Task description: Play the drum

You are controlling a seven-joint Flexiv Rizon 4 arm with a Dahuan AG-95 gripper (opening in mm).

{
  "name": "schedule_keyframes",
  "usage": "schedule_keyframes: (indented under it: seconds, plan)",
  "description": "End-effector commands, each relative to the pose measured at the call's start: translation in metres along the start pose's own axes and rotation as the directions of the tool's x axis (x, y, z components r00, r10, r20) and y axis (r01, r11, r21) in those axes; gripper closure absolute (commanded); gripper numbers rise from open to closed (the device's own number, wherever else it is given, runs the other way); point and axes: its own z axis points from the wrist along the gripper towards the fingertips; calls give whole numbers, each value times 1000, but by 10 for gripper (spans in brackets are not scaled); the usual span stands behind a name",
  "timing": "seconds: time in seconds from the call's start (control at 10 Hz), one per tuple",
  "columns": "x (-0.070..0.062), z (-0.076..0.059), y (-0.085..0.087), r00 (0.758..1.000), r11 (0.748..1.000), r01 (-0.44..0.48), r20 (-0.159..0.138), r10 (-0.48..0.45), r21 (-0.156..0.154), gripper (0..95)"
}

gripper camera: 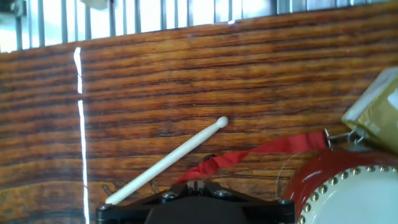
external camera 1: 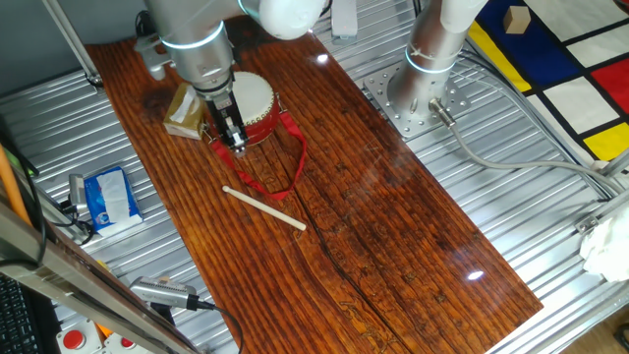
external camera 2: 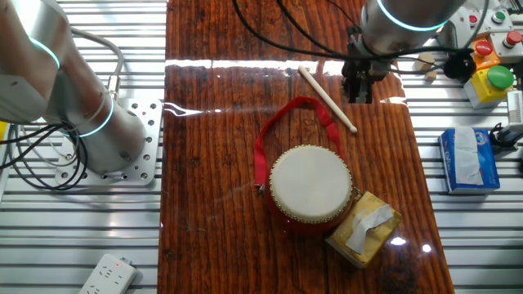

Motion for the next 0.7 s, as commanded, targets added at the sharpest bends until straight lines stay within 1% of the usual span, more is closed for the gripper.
schedule_keyframes:
  seconds: [0.1, 0.3, 0.5, 0.7]
  plan:
    - [1, 0, 0, 366, 325, 927, -270, -891, 186, 950]
    - [1, 0, 0, 366, 324, 927, -269, -891, 186, 950]
    - [1, 0, 0, 359, 317, 930, -270, -894, 186, 950]
    - [1, 0, 0, 370, 328, 926, -269, -889, 189, 950]
